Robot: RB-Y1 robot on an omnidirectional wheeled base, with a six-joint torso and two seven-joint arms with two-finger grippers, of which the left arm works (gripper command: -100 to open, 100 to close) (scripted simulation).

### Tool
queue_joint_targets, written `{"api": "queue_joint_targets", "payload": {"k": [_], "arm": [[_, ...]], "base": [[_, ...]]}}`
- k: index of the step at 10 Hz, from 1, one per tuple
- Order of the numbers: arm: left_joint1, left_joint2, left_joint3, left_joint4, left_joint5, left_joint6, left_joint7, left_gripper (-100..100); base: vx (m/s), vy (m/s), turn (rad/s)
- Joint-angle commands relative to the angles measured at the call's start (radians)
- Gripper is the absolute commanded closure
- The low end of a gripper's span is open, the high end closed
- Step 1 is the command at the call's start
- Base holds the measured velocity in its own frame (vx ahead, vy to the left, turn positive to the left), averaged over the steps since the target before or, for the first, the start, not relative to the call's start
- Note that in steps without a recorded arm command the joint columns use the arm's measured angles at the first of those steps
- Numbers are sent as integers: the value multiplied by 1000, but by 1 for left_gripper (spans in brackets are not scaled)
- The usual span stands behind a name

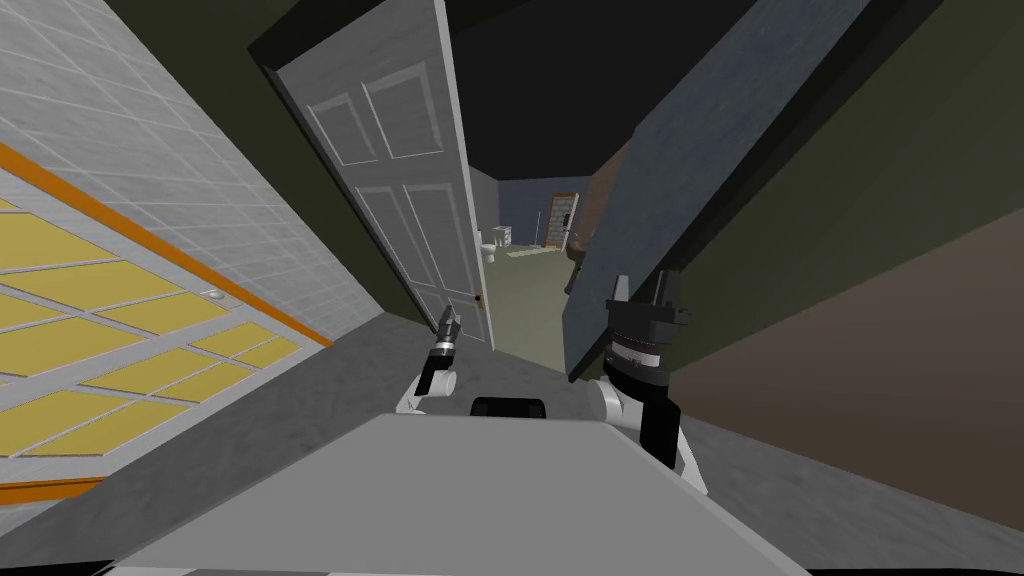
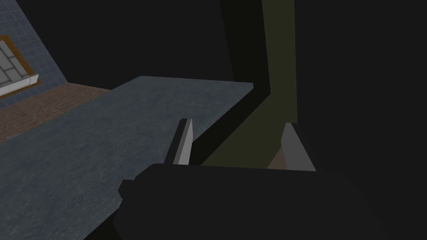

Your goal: Push the door open

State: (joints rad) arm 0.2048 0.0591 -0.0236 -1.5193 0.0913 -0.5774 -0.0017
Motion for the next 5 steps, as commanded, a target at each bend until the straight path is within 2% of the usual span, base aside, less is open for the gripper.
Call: {"api": "queue_joint_targets", "payload": {"k": [1,2,3,4,5], "arm": [[-22,2,-3,50,-1,-11,0,-100],[-22,2,-3,63,-1,-11,0,-100],[-41,4,-6,100,-1,-22,0,-100],[-41,4,-6,110,-1,-22,0,-100],[-59,5,-9,153,-1,-34,0,-100]], "base": [[40,66,-73],[31,48,-50],[40,68,-89],[31,61,-52],[33,56,-86]]}}
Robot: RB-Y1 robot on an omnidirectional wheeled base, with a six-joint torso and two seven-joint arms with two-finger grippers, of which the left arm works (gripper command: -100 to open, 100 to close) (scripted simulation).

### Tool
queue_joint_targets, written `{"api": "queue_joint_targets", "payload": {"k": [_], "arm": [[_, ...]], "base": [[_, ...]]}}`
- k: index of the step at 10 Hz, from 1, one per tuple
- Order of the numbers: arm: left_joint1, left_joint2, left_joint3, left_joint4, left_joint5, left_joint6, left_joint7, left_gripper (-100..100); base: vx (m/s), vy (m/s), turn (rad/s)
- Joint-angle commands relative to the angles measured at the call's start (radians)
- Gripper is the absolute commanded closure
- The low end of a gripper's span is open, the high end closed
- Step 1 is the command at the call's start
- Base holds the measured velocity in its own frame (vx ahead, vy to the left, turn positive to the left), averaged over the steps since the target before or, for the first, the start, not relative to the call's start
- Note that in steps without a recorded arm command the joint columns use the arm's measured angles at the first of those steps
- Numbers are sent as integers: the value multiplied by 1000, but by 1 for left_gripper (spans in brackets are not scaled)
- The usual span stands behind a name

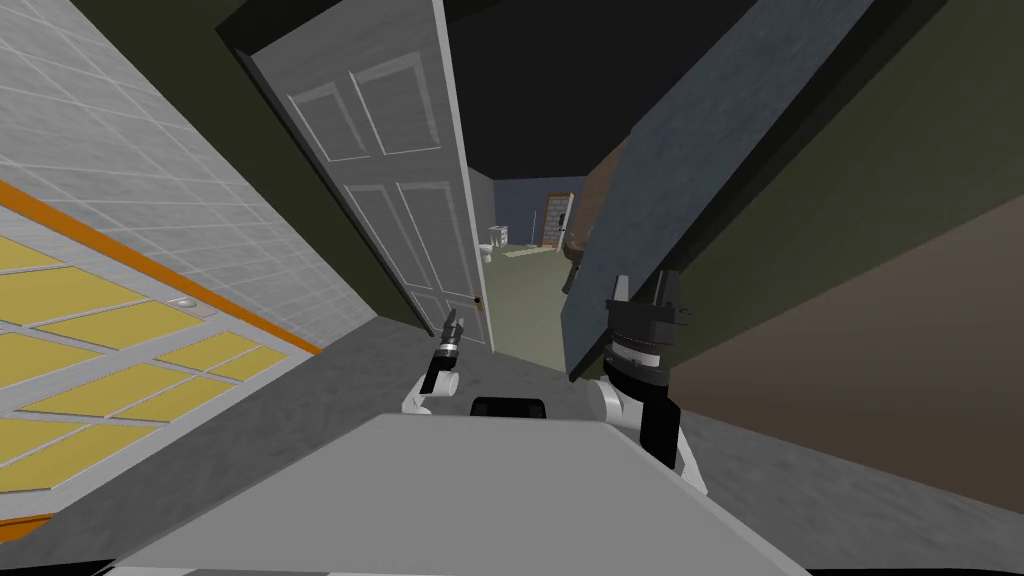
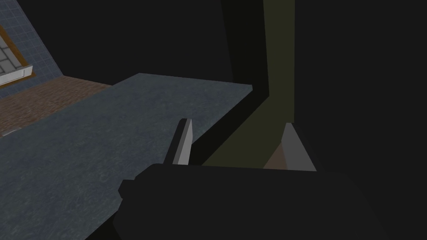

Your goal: Push the door open

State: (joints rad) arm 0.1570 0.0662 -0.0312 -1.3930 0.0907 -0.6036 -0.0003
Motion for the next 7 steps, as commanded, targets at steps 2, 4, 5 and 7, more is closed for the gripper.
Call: {"api": "queue_joint_targets", "payload": {"k": [2,4,5,7], "arm": [[-30,-1,-5,70,-1,-19,-2,-100],[-48,0,-7,124,-2,-30,-2,-100],[-66,1,-10,169,-2,-41,-2,-100],[-83,1,-13,214,-3,-51,-2,-100]], "base": [[32,57,-70],[44,92,-97],[35,74,-68],[39,87,-95]]}}
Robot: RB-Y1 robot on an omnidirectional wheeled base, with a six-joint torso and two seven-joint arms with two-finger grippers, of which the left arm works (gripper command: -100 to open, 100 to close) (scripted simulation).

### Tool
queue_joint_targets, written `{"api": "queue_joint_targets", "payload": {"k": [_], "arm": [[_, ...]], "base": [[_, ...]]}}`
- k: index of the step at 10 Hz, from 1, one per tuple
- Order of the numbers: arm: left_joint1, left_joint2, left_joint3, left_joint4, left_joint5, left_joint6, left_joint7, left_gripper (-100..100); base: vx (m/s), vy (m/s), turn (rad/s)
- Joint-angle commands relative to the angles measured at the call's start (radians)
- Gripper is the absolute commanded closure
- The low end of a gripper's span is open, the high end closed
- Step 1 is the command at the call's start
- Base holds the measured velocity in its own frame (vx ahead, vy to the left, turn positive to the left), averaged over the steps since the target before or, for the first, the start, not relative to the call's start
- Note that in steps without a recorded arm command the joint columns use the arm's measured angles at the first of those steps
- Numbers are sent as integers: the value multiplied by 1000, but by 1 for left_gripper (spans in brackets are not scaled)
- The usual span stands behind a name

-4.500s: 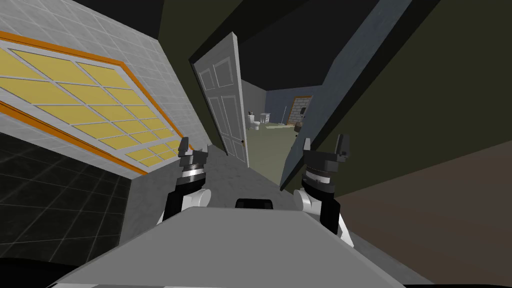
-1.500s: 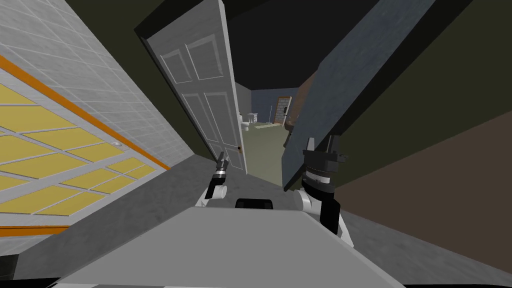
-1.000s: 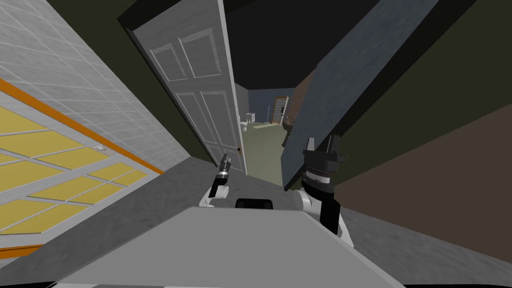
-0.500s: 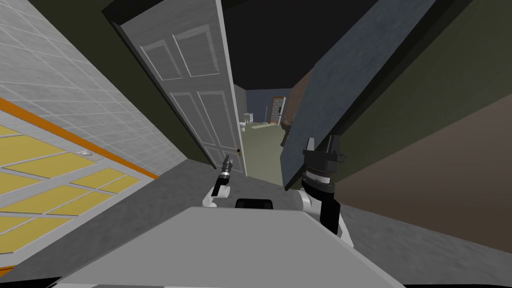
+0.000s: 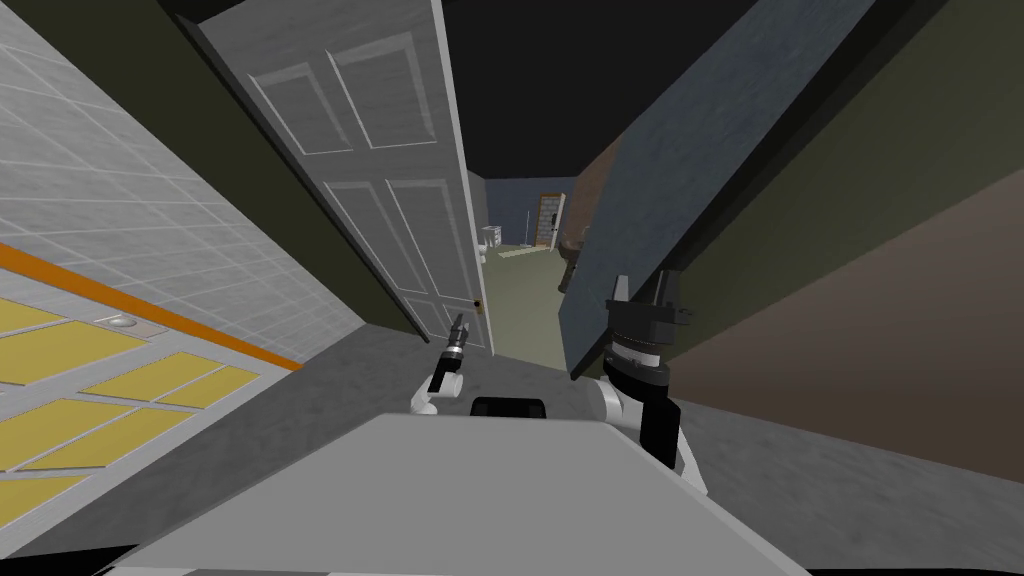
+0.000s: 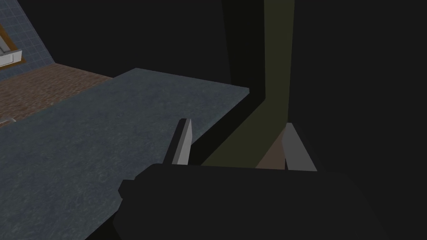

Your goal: Push the door open

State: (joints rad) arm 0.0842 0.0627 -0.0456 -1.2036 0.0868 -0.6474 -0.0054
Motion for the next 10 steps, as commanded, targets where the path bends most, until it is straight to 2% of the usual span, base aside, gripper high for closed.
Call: {"api": "queue_joint_targets", "payload": {"k": [1,2,5,6,10], "arm": [[-27,4,-1,50,1,-18,4,-100],[-27,4,-1,68,1,-18,4,-100],[-59,3,-6,142,0,-38,4,-100],[-59,3,-6,151,0,-38,4,-100],[-117,-1,-15,293,-1,-73,4,-100]], "base": [[26,75,-66],[21,60,-46],[26,58,-67],[24,59,-46],[38,101,-98]]}}
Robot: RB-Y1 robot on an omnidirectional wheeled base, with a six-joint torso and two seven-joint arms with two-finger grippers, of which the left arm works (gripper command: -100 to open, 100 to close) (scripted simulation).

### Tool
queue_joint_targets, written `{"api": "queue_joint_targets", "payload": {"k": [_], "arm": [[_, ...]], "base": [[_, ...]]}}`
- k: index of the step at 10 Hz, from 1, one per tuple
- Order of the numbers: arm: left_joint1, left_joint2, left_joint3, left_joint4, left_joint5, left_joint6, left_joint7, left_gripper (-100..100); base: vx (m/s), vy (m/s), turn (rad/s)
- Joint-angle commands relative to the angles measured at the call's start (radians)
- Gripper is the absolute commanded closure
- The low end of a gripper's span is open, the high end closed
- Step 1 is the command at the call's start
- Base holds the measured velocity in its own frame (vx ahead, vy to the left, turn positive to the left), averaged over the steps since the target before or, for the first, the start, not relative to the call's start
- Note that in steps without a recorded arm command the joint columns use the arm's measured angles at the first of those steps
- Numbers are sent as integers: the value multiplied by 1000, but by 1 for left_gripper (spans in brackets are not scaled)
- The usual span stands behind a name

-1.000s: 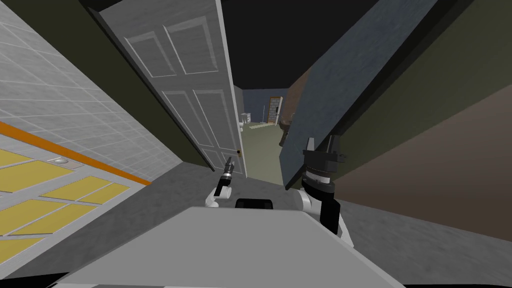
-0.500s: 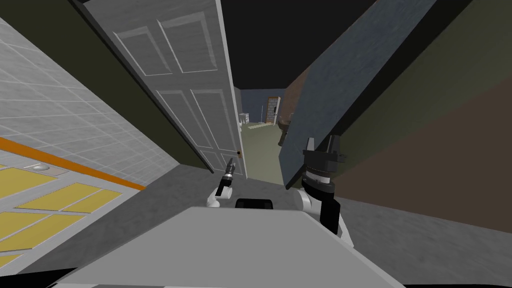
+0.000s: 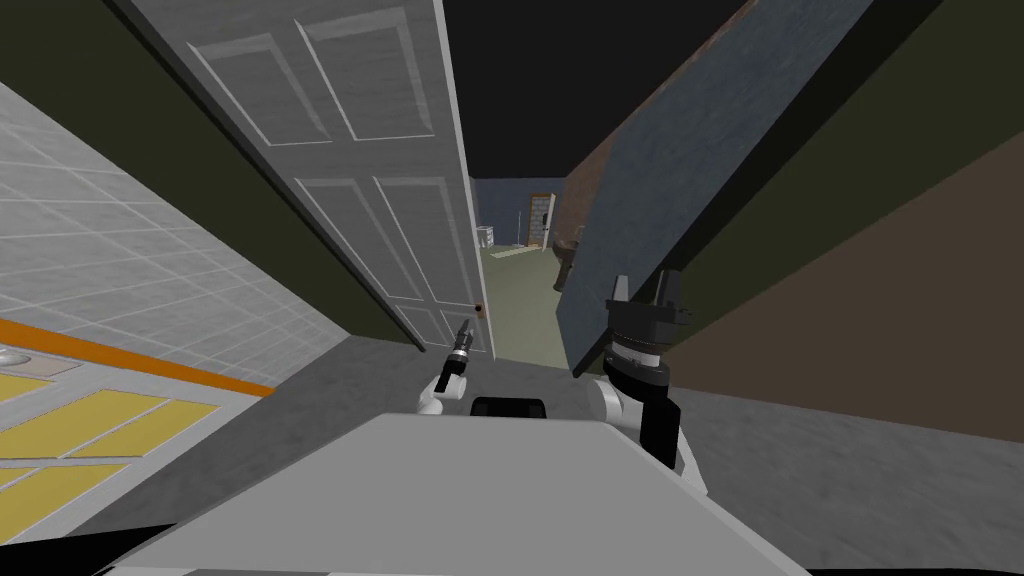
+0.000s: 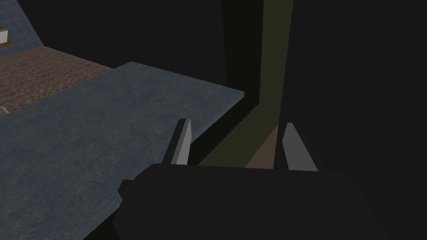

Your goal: Push the door open

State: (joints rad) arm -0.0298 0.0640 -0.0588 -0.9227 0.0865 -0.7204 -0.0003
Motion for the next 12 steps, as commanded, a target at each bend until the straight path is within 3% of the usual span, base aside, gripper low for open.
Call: {"api": "queue_joint_targets", "payload": {"k": [1,8,10,12], "arm": [[-16,-3,-4,50,-1,-9,-1,-100],[-78,-13,-14,208,-3,-46,-1,-100],[-88,-16,-16,233,-3,-52,-1,-100],[-81,-7,-13,219,-2,-48,-1,-100]], "base": [[26,114,-117],[23,74,-63],[13,73,-50],[57,20,-20]]}}
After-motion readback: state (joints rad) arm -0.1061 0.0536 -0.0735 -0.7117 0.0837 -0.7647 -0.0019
